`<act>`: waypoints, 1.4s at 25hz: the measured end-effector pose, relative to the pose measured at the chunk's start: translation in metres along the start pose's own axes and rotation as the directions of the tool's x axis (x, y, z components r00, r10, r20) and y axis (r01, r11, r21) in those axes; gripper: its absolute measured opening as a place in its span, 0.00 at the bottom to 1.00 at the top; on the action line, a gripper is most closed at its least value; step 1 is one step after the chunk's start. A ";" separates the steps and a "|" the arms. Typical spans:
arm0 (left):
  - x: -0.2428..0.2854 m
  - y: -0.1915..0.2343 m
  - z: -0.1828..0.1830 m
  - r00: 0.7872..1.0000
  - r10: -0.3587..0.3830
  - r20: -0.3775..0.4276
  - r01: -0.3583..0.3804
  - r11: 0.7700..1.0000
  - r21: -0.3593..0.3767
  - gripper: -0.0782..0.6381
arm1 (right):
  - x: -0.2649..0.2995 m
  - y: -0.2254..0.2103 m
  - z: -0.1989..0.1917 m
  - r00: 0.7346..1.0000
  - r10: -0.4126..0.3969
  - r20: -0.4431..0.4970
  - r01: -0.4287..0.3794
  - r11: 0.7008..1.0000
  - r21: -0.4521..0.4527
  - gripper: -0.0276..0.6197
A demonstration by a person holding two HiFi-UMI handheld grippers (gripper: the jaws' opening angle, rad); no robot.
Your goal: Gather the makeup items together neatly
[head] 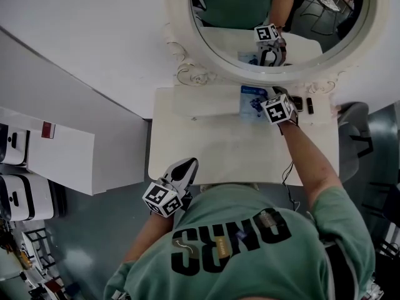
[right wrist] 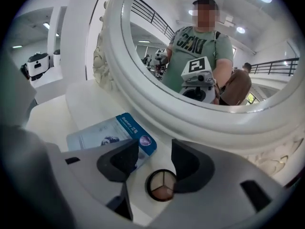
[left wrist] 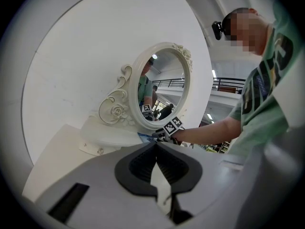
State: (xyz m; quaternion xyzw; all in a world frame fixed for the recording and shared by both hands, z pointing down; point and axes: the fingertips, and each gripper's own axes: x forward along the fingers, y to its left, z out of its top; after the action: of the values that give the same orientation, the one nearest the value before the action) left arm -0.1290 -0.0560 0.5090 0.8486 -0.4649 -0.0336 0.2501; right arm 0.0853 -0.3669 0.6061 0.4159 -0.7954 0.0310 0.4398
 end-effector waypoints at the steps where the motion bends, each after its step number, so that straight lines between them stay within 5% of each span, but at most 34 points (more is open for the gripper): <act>1: 0.000 0.000 0.000 1.000 -0.003 -0.002 0.003 1.000 0.002 0.12 | -0.005 -0.002 0.001 1.000 -0.011 0.015 0.011 1.000 -0.002 0.37; 7: 0.009 -0.011 0.011 1.000 -0.031 0.006 0.031 0.999 0.038 0.12 | -0.083 0.001 0.000 0.972 0.049 0.231 -0.079 0.990 0.119 0.36; 16: 0.088 -0.078 0.044 0.987 -0.156 0.034 0.150 0.979 0.141 0.12 | -0.216 -0.053 -0.068 0.904 0.051 0.424 -0.211 0.916 0.340 0.24; 25: 0.149 -0.139 0.050 0.991 -0.123 0.058 0.112 0.979 0.169 0.12 | -0.263 -0.072 -0.128 0.884 0.110 0.455 -0.268 0.916 0.300 0.04; 29: 0.150 -0.147 0.048 0.994 -0.077 0.075 0.065 0.985 0.161 0.12 | -0.272 -0.075 -0.132 0.857 0.153 0.493 -0.333 0.893 0.301 0.03; 35: 0.148 -0.151 0.043 0.994 -0.042 0.097 0.027 0.988 0.150 0.12 | -0.275 -0.086 -0.142 0.863 0.157 0.481 -0.335 0.889 0.311 0.03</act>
State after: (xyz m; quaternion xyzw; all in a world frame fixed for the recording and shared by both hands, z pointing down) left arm 0.0587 -0.1251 0.4282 0.8700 -0.4634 -0.0458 0.1622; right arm 0.3136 -0.1896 0.4660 0.3826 -0.8997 0.1480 0.1492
